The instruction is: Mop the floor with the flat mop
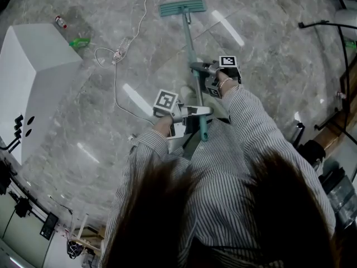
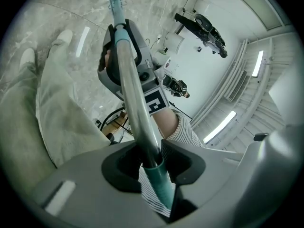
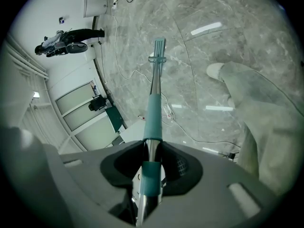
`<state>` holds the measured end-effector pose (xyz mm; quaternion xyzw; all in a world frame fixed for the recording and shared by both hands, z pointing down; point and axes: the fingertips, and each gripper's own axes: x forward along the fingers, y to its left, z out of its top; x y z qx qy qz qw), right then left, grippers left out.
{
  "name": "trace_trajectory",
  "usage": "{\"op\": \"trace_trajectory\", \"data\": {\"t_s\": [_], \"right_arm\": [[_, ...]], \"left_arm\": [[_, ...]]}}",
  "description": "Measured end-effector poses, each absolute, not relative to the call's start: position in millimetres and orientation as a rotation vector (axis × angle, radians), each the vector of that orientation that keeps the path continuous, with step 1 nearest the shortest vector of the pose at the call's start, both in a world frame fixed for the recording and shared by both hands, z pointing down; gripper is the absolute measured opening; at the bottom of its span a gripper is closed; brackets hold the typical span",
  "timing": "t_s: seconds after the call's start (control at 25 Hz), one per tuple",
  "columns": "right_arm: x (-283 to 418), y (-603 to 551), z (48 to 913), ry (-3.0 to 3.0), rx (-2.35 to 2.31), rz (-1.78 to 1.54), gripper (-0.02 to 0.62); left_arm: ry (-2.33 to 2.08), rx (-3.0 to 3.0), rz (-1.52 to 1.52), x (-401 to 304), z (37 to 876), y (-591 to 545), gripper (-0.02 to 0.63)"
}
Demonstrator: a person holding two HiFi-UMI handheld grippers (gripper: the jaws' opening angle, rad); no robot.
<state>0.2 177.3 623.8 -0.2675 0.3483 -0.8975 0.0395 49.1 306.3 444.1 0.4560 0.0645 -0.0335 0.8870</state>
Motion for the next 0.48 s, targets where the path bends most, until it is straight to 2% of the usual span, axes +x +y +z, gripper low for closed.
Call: {"op": "trace_trajectory", "data": {"t_s": [0.48], "right_arm": [[-2,39,645,1.073,-0.812,-2.689,0.109]], "left_arm": [[0.078,0.989,-0.136,45,472,169,0.127]]}}
